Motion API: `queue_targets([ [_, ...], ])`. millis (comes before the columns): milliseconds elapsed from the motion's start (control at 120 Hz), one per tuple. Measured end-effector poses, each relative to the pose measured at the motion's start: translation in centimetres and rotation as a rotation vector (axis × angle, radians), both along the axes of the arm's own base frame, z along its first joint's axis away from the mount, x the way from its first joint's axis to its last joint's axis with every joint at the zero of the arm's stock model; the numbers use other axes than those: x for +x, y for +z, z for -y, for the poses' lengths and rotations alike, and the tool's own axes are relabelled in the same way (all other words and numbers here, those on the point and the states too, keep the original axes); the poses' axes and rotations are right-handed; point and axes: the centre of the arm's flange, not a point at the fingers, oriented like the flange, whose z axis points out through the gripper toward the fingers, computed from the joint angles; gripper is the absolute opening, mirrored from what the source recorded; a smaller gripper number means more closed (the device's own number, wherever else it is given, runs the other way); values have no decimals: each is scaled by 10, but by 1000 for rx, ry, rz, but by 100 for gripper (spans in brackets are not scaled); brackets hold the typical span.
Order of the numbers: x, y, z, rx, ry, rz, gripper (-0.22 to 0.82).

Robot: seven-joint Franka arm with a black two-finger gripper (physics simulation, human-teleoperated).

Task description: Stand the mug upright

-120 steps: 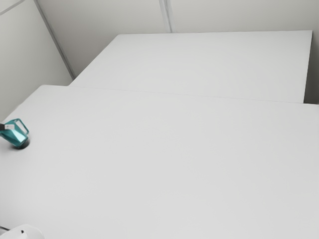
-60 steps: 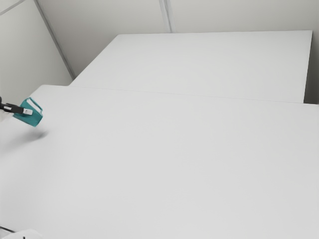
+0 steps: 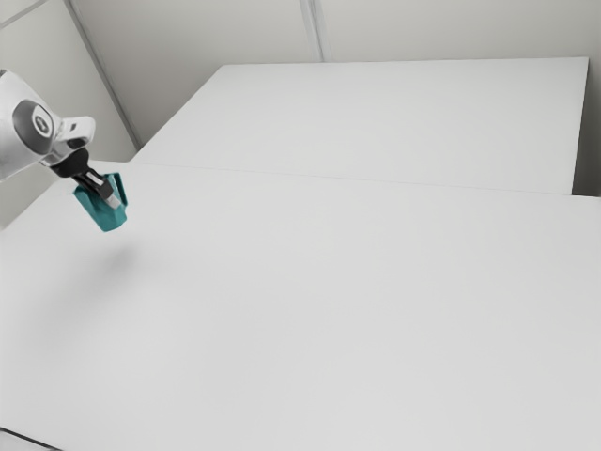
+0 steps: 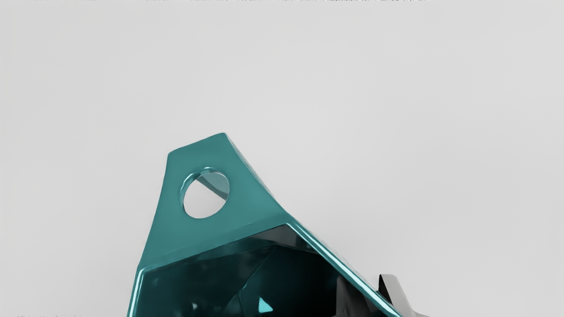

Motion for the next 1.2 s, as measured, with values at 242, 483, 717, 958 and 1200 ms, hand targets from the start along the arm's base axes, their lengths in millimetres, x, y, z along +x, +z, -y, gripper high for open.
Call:
queue_targets([
  [242,10,19,93,134,70,27,-18],
  [483,-8,7,158,120,232,10,-18],
  [717,-27,-11,202,72,417,-27,-18],
  [958,-36,-28,242,54,567,-64,-18],
  [1200,-41,-42,276,71,683,-81,-18],
])
